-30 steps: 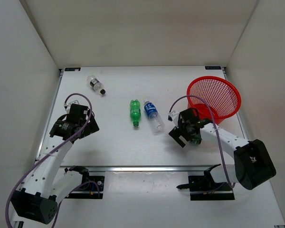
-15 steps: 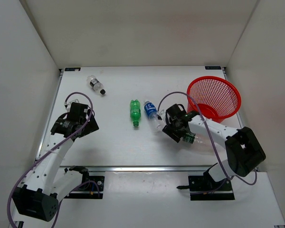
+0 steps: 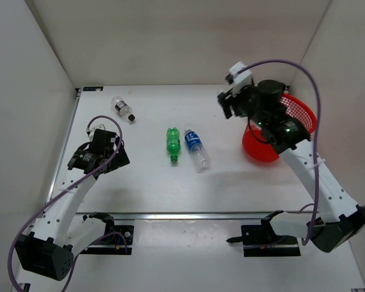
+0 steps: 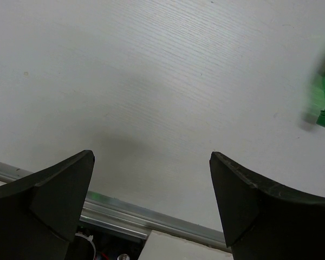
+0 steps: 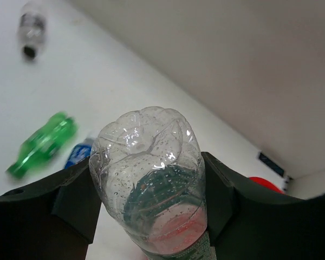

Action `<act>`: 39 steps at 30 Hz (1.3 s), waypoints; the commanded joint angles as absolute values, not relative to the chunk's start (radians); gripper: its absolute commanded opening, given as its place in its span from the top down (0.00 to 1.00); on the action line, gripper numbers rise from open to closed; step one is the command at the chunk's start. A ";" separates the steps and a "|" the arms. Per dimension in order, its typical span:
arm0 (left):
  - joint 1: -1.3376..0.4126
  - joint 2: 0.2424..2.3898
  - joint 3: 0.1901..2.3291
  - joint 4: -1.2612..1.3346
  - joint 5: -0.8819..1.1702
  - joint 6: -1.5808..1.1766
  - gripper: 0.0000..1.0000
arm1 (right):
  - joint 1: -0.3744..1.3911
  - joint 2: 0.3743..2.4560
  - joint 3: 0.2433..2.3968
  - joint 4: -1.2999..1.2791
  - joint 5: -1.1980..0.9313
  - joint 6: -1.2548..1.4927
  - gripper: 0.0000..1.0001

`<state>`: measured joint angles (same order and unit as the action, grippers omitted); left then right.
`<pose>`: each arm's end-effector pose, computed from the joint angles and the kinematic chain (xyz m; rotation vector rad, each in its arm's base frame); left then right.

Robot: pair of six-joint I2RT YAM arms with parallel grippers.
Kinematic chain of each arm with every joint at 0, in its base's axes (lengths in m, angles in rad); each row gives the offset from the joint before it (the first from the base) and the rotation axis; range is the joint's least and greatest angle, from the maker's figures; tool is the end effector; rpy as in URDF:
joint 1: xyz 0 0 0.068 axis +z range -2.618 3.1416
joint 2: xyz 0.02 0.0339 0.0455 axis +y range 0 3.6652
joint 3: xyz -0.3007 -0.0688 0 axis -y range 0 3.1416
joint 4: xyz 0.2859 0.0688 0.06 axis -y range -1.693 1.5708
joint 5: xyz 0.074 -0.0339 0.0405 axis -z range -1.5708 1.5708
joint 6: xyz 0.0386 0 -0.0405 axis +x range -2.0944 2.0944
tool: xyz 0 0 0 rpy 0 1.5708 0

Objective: Put the plastic bottles in the bin

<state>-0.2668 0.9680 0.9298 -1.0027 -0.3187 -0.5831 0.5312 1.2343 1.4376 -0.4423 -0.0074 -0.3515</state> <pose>0.1898 -0.0393 0.3148 -0.5076 2.4821 0.0875 0.2568 0.1512 0.4872 -0.7787 1.6360 0.1344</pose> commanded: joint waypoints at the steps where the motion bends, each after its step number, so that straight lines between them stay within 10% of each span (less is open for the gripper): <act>1: -0.287 0.995 0.971 -0.965 -0.337 -0.575 0.01 | 0.416 1.229 1.463 -0.321 -0.072 -0.370 0.46; 21: -0.313 1.088 1.022 -0.936 -0.348 -0.581 0.02 | 0.068 1.216 1.400 0.049 -0.831 0.216 0.46; 27: -0.313 1.075 1.025 -0.928 -0.336 -0.574 0.01 | -0.081 1.216 1.367 0.524 -1.092 0.664 0.46; 39: -0.361 1.140 1.078 -0.888 -0.318 -0.557 0.02 | -0.082 1.183 1.275 0.060 -0.526 0.162 0.41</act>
